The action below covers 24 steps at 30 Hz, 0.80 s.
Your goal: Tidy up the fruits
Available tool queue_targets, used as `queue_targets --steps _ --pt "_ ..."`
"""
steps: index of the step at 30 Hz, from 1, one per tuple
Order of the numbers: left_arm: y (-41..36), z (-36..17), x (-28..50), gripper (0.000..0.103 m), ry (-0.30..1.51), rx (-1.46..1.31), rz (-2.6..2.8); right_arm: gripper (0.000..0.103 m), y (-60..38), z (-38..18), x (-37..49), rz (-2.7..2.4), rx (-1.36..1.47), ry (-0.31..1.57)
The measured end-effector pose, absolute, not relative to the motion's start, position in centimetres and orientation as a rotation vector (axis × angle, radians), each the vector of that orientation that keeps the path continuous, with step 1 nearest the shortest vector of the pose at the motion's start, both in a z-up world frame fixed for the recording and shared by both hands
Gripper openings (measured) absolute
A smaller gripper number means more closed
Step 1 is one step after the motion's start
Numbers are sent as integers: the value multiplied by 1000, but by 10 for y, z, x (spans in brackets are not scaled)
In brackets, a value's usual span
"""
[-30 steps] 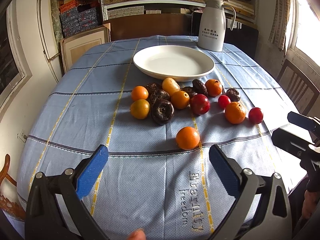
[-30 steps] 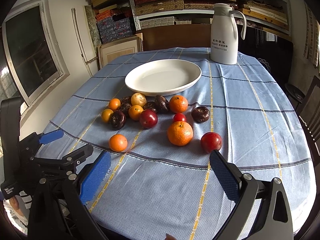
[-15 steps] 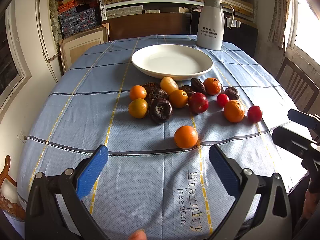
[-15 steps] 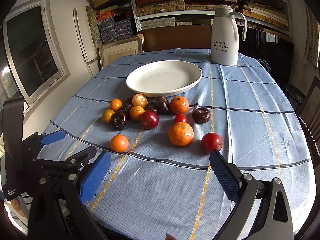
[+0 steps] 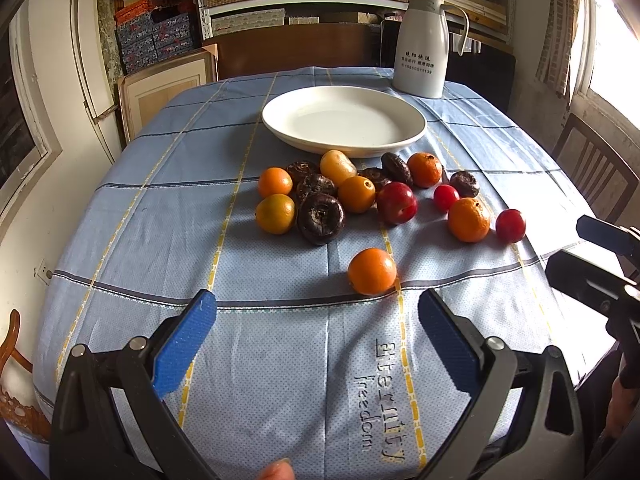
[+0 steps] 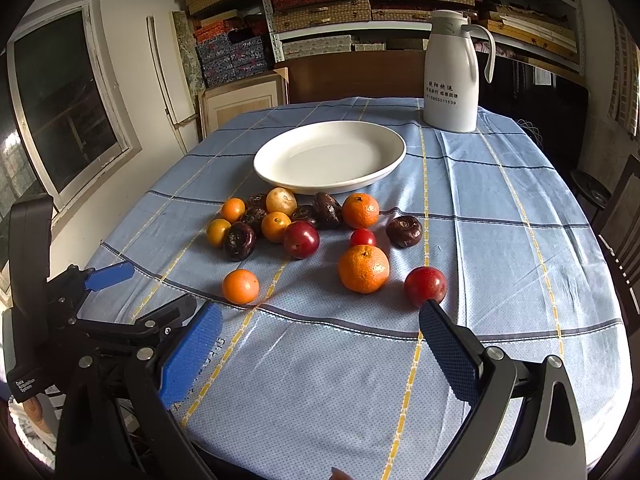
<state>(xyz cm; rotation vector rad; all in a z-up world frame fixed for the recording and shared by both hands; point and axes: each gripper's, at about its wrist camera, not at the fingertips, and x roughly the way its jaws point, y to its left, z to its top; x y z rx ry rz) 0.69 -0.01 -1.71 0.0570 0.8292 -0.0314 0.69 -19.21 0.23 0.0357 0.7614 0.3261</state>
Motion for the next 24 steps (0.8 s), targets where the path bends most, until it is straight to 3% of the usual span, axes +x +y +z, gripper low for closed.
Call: queue_targets --steps 24 --pt "0 -23 10 99 846 52 -33 99 -188 0 9 315 12 771"
